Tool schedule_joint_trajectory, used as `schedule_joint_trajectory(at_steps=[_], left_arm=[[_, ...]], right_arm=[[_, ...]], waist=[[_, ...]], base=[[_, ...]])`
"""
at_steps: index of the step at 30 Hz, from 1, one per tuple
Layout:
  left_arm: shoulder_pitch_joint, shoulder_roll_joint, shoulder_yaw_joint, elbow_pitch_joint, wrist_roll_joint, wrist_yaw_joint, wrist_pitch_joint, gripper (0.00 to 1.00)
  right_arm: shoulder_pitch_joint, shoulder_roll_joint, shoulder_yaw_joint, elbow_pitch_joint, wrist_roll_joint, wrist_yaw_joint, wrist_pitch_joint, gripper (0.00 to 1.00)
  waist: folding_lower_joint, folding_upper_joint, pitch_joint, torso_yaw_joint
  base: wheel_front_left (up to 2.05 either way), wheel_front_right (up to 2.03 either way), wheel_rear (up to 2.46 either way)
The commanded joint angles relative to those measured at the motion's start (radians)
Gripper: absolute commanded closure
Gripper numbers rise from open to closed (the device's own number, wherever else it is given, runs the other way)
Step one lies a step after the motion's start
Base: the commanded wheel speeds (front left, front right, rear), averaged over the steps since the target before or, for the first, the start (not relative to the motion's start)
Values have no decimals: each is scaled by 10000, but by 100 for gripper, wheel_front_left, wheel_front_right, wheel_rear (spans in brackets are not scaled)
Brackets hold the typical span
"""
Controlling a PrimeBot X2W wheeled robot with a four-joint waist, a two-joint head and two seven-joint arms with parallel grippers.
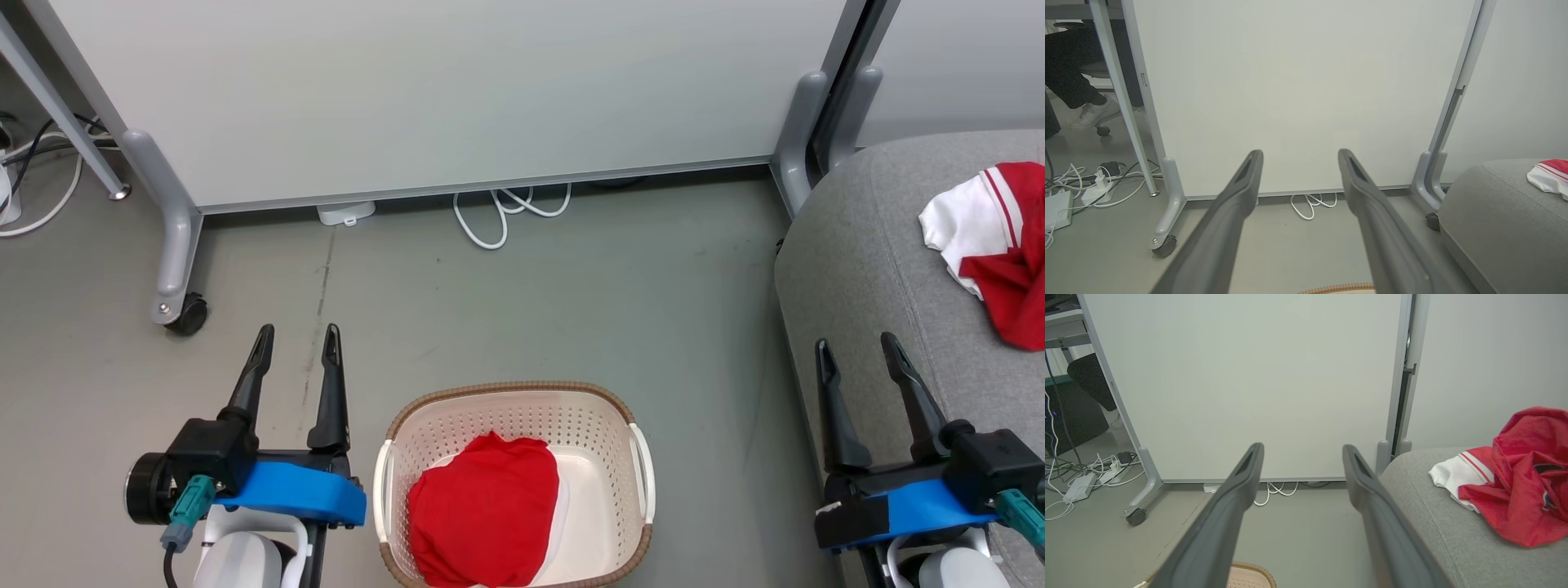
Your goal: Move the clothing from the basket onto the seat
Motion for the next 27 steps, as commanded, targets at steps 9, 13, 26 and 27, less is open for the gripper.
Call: schedule_joint_trajectory(at_steps=[9,13,26,27], left_arm=[[93,-14,-61,29,-103,22,-28,0],[-3,-14,-72,14,-100,27,-28,0],[-2093,287,-1647,990,362,-67,-28,0],[-2310,409,-1933,1206,323,-67,-28,0]], right_arm=[[188,43,72,45,164,1,-6,0],[135,44,97,43,191,1,-6,0],[-766,40,333,-406,111,1,-6,0],[-879,40,349,-466,95,1,-7,0]], waist=[[1,-1,-56,14],[1,-1,-8,-1],[1,-1,1083,-445],[1,-1,1237,-535]], base=[[0,0,0],[0,0,0],[0,0,0],[0,0,0]])
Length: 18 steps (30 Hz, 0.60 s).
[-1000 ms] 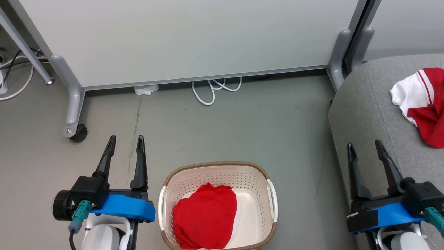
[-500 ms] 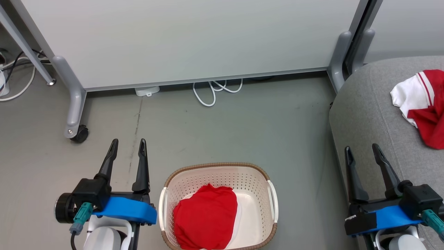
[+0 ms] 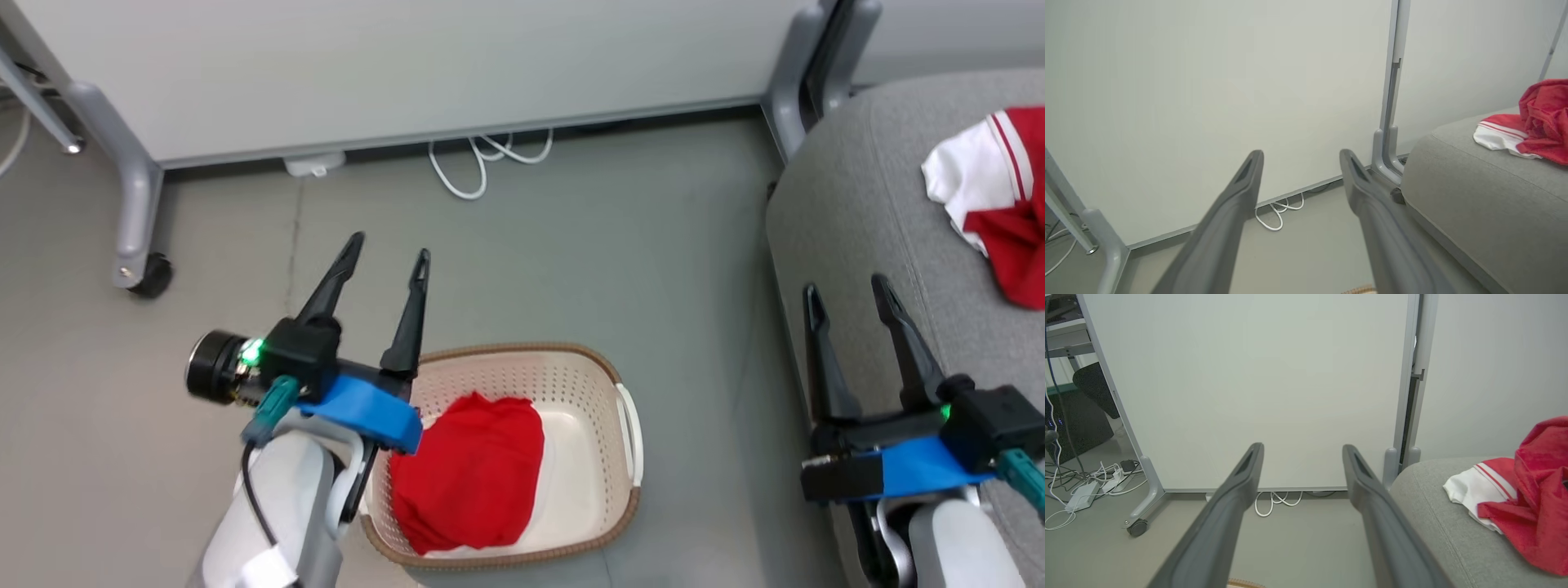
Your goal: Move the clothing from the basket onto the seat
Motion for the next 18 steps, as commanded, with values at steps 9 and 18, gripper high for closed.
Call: schedule_joint_trajectory(at_steps=[9,18], left_arm=[[-2375,1132,-2574,2168,-457,-15,-26,0],[-4303,1680,-5133,4158,-859,-15,-26,0]], right_arm=[[-1519,10,287,-576,-60,1,-6,0],[-2638,10,484,-967,31,1,-6,0]], waist=[[-1,-1,2326,-1154],[-1,-1,4168,-1768]], base=[[0,0,0],[0,0,0]])
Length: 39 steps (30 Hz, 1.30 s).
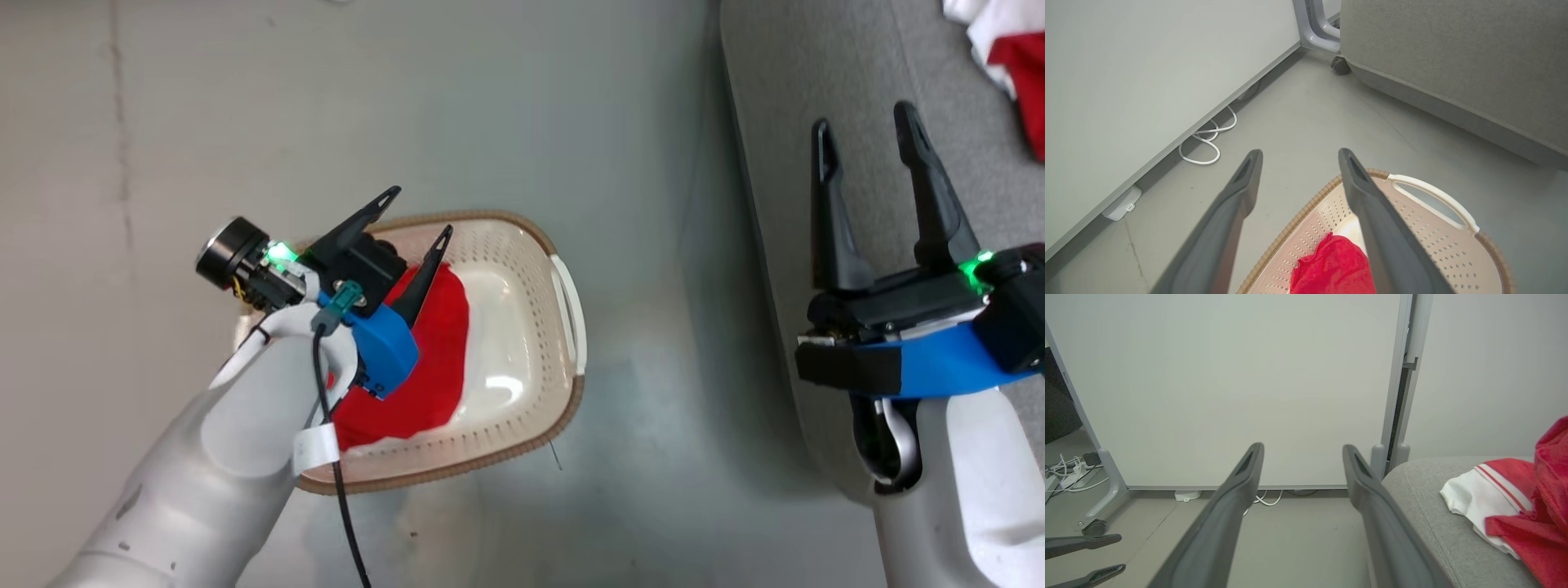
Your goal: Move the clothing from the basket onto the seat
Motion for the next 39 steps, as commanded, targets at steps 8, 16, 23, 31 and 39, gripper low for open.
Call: schedule_joint_trajectory(at_steps=[8,16,23,31,39], left_arm=[[-1653,302,-2624,1708,-533,-8,43,0],[-2672,353,-4262,3038,-925,-8,871,0],[-3339,493,-5204,4032,-1082,-8,2440,0],[-3718,767,-5380,4315,-1126,-9,3063,0],[-3932,961,-5427,4615,-1168,-9,3557,0]], right_arm=[[-945,12,293,-402,216,1,-6,0],[-1386,14,420,-816,305,1,-7,0],[-1616,14,552,-1347,381,1,-6,0],[-1568,14,558,-1872,490,1,-6,0],[-1380,14,395,-2374,381,1,-7,0]], waist=[[-3,0,2271,-916],[-3,0,3388,-1229],[-3,0,4460,-1491],[-3,0,5181,-1669],[-3,0,5597,-1771]], base=[[0,0,0],[0,0,0],[0,0,0],[0,0,0],[0,0,0]])
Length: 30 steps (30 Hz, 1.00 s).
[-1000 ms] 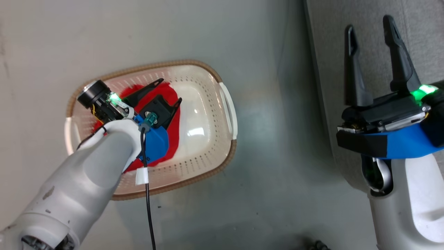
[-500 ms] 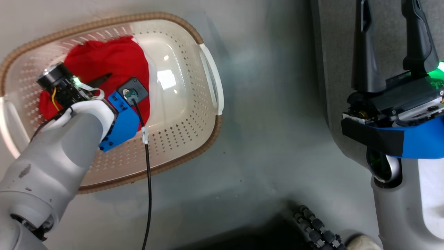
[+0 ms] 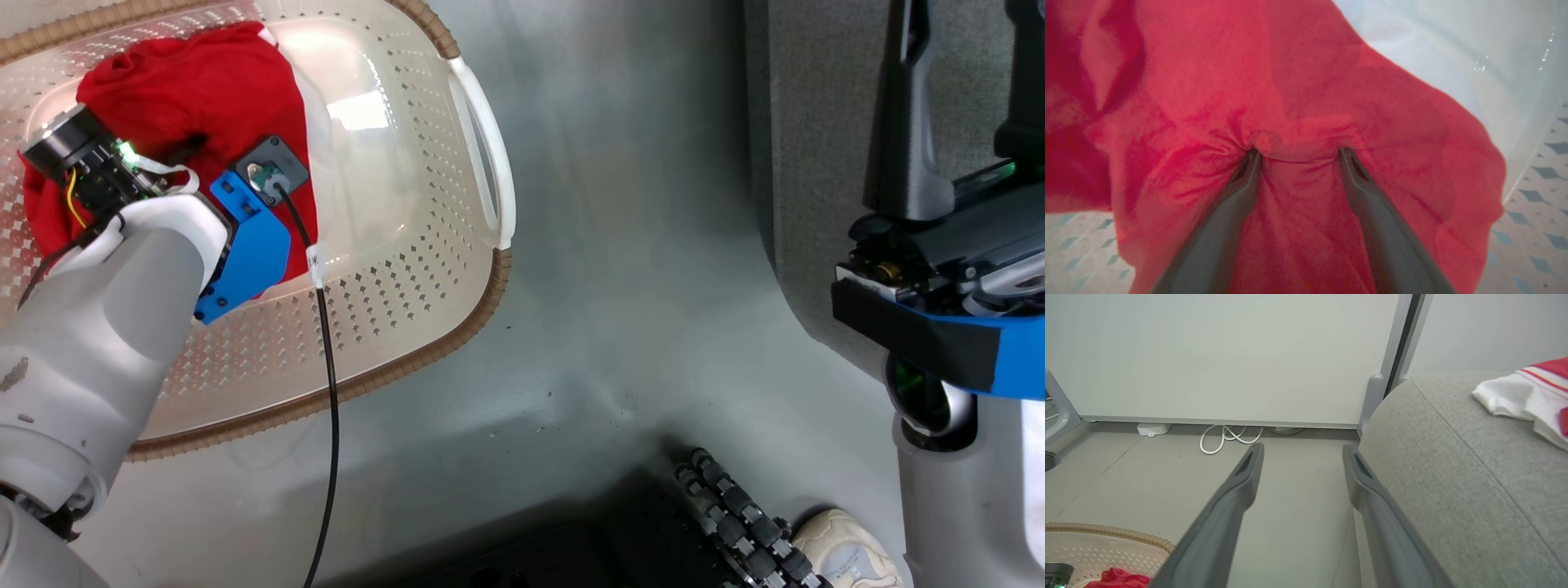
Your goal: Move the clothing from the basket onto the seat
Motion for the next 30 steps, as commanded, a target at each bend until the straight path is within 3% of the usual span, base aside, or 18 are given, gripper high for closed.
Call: schedule_joint_trajectory(at_steps=[1,3,4,5,6,14,30], left_arm=[[-34,146,-31,186,11,-9,200,0],[-60,146,-37,264,35,-6,388,0],[-60,147,-40,303,-10,-6,489,5],[-83,141,-43,328,21,-4,526,66],[-99,101,-47,341,66,-6,560,100],[-45,-360,-53,287,-67,-17,326,100],[333,-1590,264,-113,-1166,-9,-2197,100]], right_arm=[[42,16,-37,-97,-79,1,-9,0],[44,16,-75,-159,-97,1,-7,0],[41,16,-91,-187,-113,1,-9,0],[34,16,-109,-204,-123,1,-9,0],[22,16,-118,-211,-135,1,-9,0],[-75,16,-171,-85,-208,1,-9,0],[129,12,-527,636,-627,1,-7,0]], waist=[[0,0,58,-14],[0,0,103,-8],[0,0,116,3],[0,0,123,14],[0,0,123,23],[0,0,-181,153],[0,0,-2144,1267]], base=[[0,0,0],[0,0,0],[0,0,0],[0,0,0],[0,0,0],[0,0,0],[0,0,0]])
